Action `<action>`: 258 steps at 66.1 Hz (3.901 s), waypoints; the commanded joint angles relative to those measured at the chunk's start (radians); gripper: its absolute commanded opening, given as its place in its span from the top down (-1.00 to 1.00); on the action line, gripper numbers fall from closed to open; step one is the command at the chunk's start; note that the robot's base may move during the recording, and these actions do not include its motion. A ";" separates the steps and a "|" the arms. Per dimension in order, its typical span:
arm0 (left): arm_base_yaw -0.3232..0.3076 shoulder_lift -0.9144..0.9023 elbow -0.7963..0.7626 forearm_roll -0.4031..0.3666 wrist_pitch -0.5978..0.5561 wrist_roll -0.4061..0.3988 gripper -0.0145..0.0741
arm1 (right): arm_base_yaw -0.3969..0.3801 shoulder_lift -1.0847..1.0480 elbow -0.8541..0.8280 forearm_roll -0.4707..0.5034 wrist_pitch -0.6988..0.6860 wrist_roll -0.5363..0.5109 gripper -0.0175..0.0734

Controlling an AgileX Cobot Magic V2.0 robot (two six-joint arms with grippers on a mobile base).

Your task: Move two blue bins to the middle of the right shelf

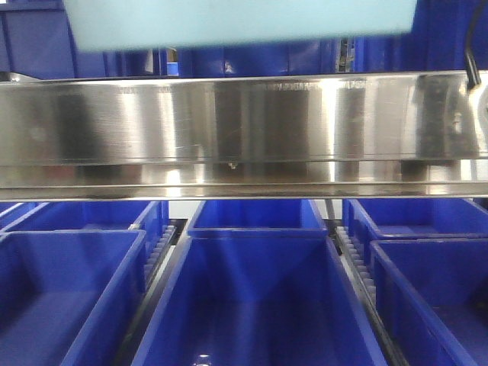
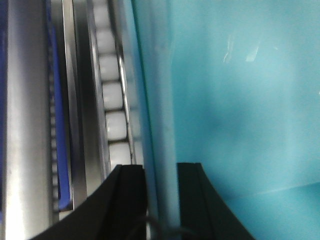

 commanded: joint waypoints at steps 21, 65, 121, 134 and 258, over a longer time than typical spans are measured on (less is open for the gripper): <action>-0.004 -0.017 -0.302 -0.018 -0.052 0.013 0.92 | 0.003 -0.017 -0.214 0.036 -0.115 -0.079 0.97; -0.004 -0.017 -0.332 0.002 -0.052 0.015 0.92 | 0.003 -0.017 -0.257 0.036 -0.154 -0.079 0.97; -0.004 -0.017 -0.332 0.002 -0.052 0.015 0.92 | 0.003 -0.017 -0.257 0.036 -0.154 -0.079 0.97; -0.004 -0.017 -0.332 0.002 -0.052 0.015 0.92 | 0.003 -0.017 -0.257 0.036 -0.154 -0.079 0.97; -0.004 -0.017 -0.332 0.002 -0.381 0.015 0.92 | 0.003 -0.017 -0.257 0.036 -0.154 -0.079 0.97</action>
